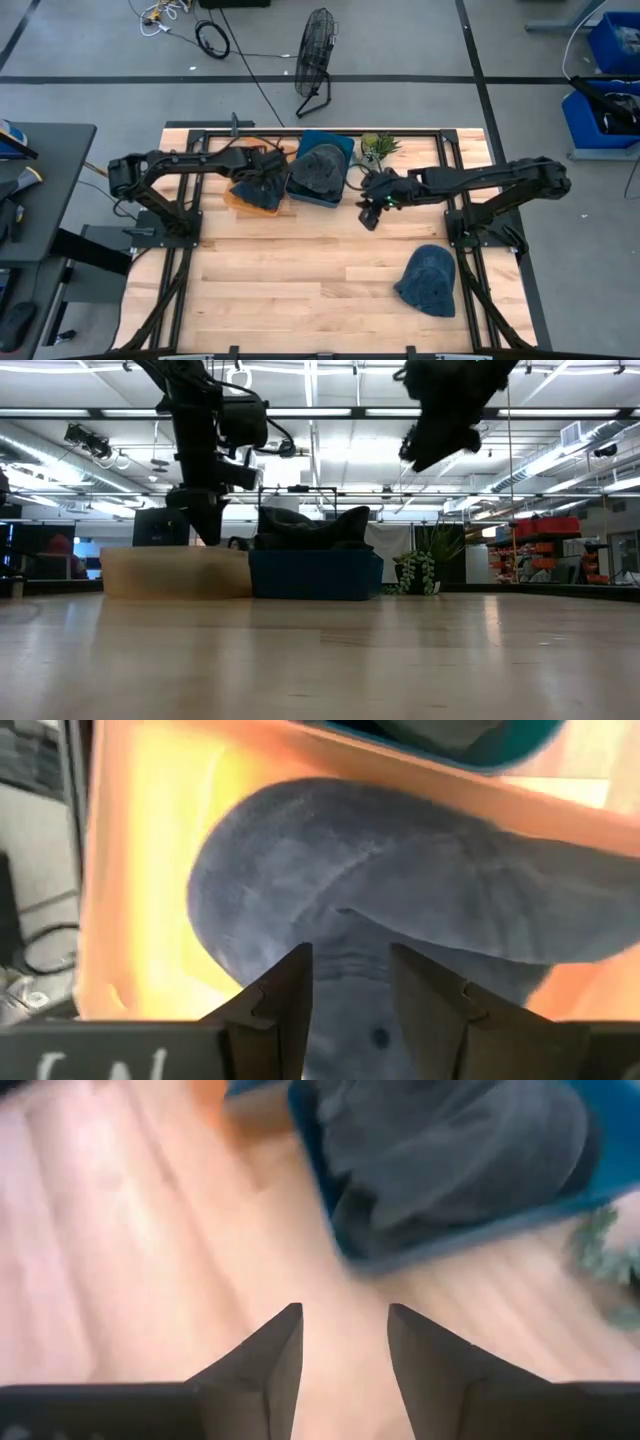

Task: Pick & Place hat
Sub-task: Put the blue cap into the orange bin

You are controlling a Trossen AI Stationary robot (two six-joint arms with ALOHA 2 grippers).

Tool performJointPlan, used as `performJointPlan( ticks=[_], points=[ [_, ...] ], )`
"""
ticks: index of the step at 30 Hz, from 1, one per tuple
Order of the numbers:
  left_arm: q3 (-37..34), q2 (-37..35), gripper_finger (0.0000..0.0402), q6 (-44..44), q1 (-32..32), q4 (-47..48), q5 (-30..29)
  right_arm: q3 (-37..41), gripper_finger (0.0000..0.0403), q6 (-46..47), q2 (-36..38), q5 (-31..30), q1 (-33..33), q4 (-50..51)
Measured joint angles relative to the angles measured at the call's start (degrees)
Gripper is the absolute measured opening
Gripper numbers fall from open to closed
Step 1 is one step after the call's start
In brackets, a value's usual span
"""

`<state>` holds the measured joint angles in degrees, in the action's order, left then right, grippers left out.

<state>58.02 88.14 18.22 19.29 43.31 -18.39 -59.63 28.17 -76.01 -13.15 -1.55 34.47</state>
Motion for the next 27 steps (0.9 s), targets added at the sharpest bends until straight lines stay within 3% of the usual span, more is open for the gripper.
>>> performJointPlan(
  ticks=[5, 9, 13, 16, 27],
  points=[
    [0.1, 0.0, 0.0119, -1.1, -2.5, 0.2, 0.0, -8.9, 0.0153, 5.5, 0.2, 4.7, -4.6, 20.7],
    [1.7, 0.0, 0.0118, -1.1, -4.2, -0.1, -0.3, -10.7, 0.0153, 12.5, 0.2, 11.8, -10.4, 30.2],
    [3.5, 0.0, 0.0124, -2.6, -5.7, -0.8, -5.2, -7.3, 0.0153, 20.3, -0.5, 19.7, -16.5, 30.8],
    [4.0, 0.0, 0.0128, -2.6, -6.2, -1.3, -7.7, -4.0, 0.0153, 27.9, -1.0, 22.0, -20.4, 30.8],
    [4.6, -0.1, 0.0128, -7.1, -6.3, -2.8, -7.9, 6.8, 0.0153, 40.7, -2.7, 29.7, -27.4, 30.5]
  ],
)
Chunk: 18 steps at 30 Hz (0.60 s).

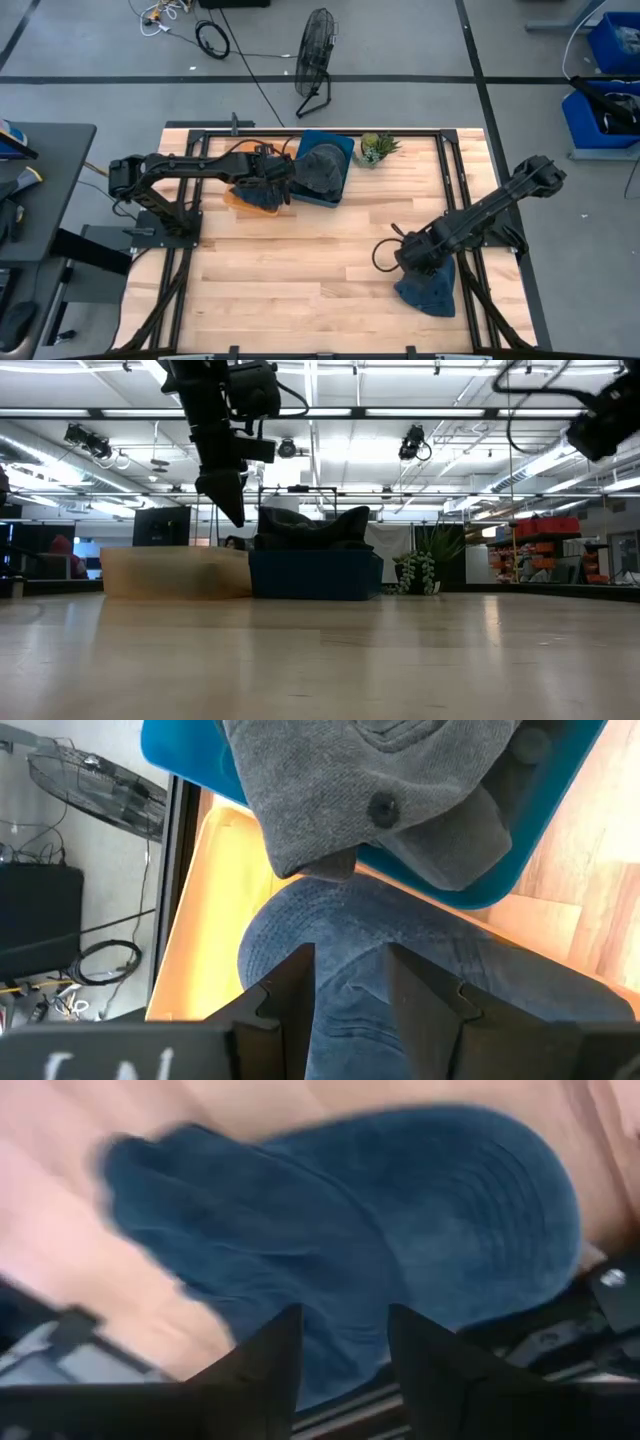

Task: Pick & Place hat
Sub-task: Put the blue cap into the orange bin

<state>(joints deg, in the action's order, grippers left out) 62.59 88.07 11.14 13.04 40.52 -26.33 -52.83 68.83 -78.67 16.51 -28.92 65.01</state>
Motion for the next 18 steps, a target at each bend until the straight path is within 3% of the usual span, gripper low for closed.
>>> performJointPlan(
  ticks=[11, 18],
  points=[
    [0.0, 0.0, 0.0128, -3.0, 0.0, -0.2, 0.0, 10.0, 0.0153, 0.3, 0.0, -1.0, -3.8, -13.8],
    [0.0, 0.0, 0.0128, -3.0, 0.0, -0.4, 0.0, 12.8, 0.0126, 7.0, 0.1, -2.1, -3.8, -13.1]
  ],
)
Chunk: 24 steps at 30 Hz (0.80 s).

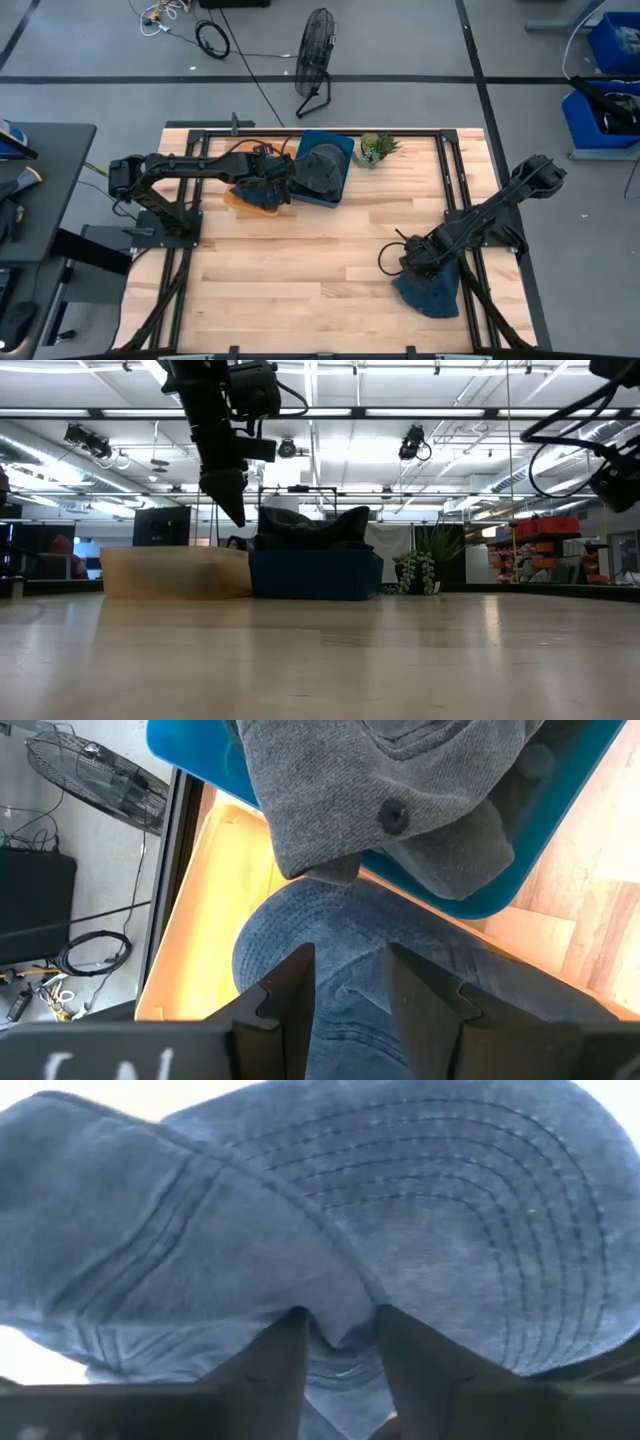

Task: Pick & Place hat
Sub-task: Put the blue cap into the orange bin

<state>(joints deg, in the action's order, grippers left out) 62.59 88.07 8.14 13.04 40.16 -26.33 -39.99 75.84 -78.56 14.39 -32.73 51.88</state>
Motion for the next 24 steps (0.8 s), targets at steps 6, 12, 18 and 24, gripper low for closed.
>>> performJointPlan(
  ticks=[6, 12, 18, 24],
  points=[
    [0.0, 0.0, 0.0128, 0.0, 0.0, 0.0, 0.0, 0.2, 0.0015, 2.0, -0.1, -0.1, 0.0, -0.7],
    [0.0, 0.0, 0.0122, 0.0, -0.2, 0.0, 0.0, -6.5, 0.0010, 3.9, -0.2, 1.4, 0.6, -1.5],
    [0.7, -1.5, 0.0097, 0.0, -2.9, 1.5, 0.1, -20.3, 0.0006, -2.7, -0.2, -10.3, 1.9, 0.3],
    [5.2, -7.8, 0.0060, -1.5, -8.2, 6.8, -0.7, -31.2, 0.0002, -19.3, -0.2, -29.8, 4.8, -2.1]
  ],
)
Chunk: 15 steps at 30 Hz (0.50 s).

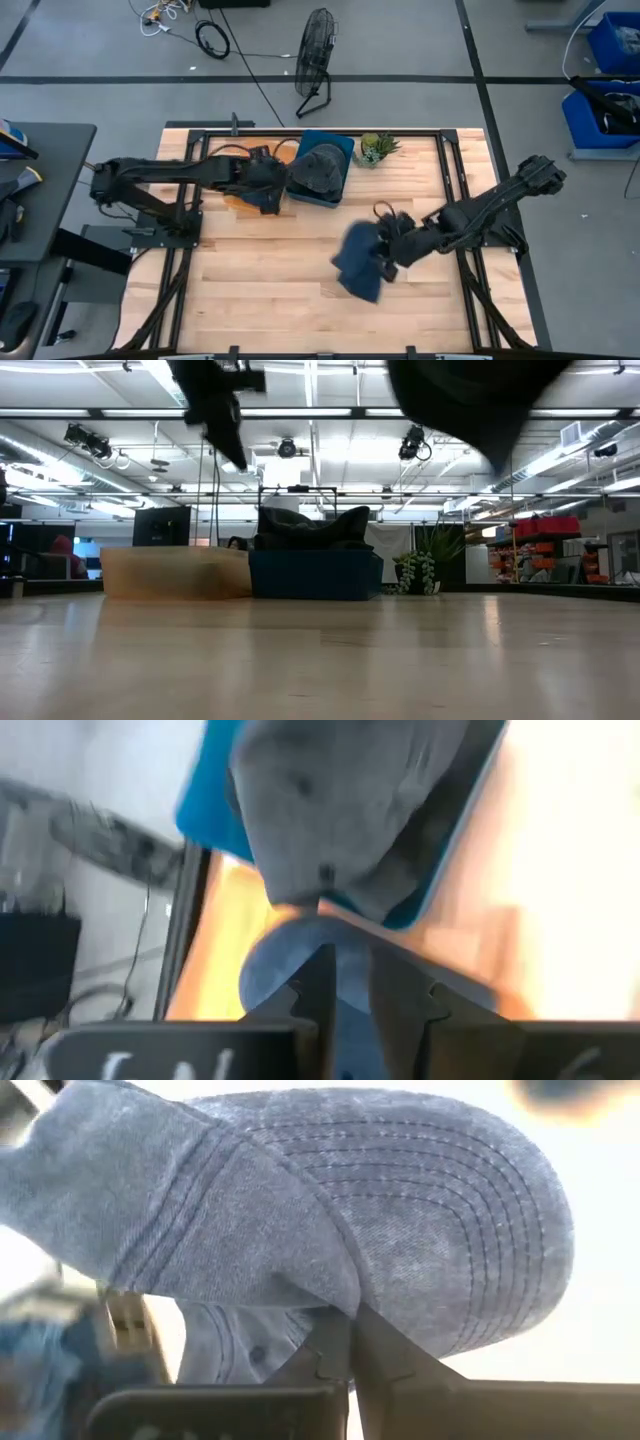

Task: Pick & Place hat
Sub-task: Put the blue cap into the orange bin

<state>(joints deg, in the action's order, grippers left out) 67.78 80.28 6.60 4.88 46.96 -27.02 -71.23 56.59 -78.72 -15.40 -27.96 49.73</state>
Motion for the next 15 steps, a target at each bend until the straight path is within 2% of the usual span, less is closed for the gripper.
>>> performJointPlan(
  ticks=[5, 8, 11, 15],
  points=[
    [3.0, -8.8, 0.0033, -0.4, -4.1, 1.6, -0.3, -3.5, 0.0002, -20.3, 0.0, -18.9, 4.6, -8.2],
    [4.0, -14.3, 0.0020, -1.1, -5.5, 1.5, -2.0, -3.6, 0.0001, -36.0, 0.0, -25.8, 9.0, -17.0],
    [4.1, -19.5, 0.0010, -2.6, -6.1, 1.6, -2.8, -3.7, 0.0001, -44.8, -0.9, -24.1, 14.8, -25.2],
    [4.0, -24.7, 0.0004, -4.9, -6.3, 2.4, -0.7, -3.7, 0.0001, -47.7, -3.3, -18.1, 21.1, -26.0]
  ],
)
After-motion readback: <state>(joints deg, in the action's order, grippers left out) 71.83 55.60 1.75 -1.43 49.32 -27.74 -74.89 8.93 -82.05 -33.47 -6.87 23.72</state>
